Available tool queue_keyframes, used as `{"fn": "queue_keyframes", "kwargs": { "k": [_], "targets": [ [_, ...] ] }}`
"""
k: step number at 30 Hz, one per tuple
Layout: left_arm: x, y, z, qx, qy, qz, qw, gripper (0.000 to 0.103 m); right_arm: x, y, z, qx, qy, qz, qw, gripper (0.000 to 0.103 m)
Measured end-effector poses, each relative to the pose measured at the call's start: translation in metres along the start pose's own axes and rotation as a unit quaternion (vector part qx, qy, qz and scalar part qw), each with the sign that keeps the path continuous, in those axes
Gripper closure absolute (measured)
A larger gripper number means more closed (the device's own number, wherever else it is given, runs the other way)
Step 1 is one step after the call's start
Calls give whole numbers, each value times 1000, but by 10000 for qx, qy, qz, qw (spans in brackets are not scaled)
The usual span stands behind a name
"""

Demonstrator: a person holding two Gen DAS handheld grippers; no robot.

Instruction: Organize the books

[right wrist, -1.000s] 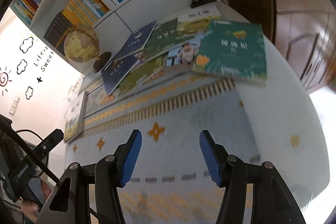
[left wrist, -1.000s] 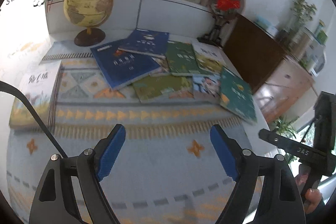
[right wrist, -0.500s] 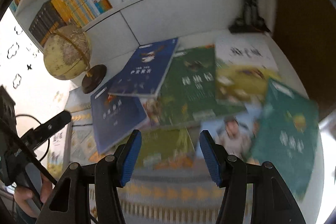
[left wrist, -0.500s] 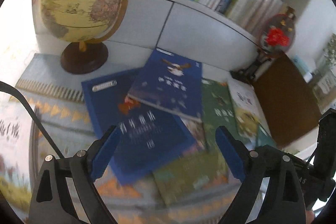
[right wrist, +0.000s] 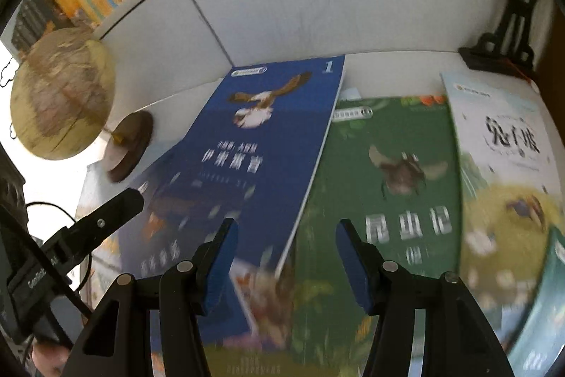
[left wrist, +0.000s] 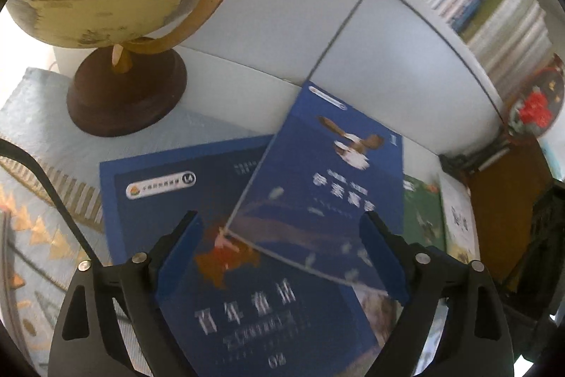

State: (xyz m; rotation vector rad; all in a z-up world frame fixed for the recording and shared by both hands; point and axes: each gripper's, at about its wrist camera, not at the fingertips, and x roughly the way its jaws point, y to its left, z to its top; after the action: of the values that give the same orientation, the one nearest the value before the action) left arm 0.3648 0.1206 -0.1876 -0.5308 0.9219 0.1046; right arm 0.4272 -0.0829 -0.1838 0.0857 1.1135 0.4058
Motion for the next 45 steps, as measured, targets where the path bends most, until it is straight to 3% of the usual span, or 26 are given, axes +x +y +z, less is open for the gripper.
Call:
{"fn": "queue_keyframes", "kwargs": {
  "k": [5,7,10,19,27,29,33,40,43,45],
  "targets": [
    [20,-2,3,63,110,39,9999,24,15,-2,7,-55,-45,22,10000,50],
    [27,-5,1,152,172,41,9997,37,19,-1,7,-111,-37,42,9999,52],
    [32,-11,-4,505,133,227,9984,45,23,3,8,-196,-65,51,9998,52],
    [-2,-12,-32,727,357,-290,9963,45,5,7,-4,-385,3,22,9993,51],
    [-52,-2,-105,739,915,-503,9918,45,-38,7,-76,-706,420,-94,9966,51],
    [-55,0,-116,791,1007,-468,9907,45,-42,2,-94,-640,537,-91,9965,51],
    [-56,-2,-119,794,741,-103,9940,45,-45,-9,-111,-442,594,-113,9972,51],
    [-46,-13,-115,1009,864,-143,9910,45,-41,-7,-115,-303,632,100,9975,51],
    [-58,-8,-113,890,777,-493,9918,46,-39,-10,-118,-182,600,140,9979,51],
    [-75,1,-105,485,662,-1250,9888,46,-40,-14,-118,-144,565,135,9982,51]
  ]
}}
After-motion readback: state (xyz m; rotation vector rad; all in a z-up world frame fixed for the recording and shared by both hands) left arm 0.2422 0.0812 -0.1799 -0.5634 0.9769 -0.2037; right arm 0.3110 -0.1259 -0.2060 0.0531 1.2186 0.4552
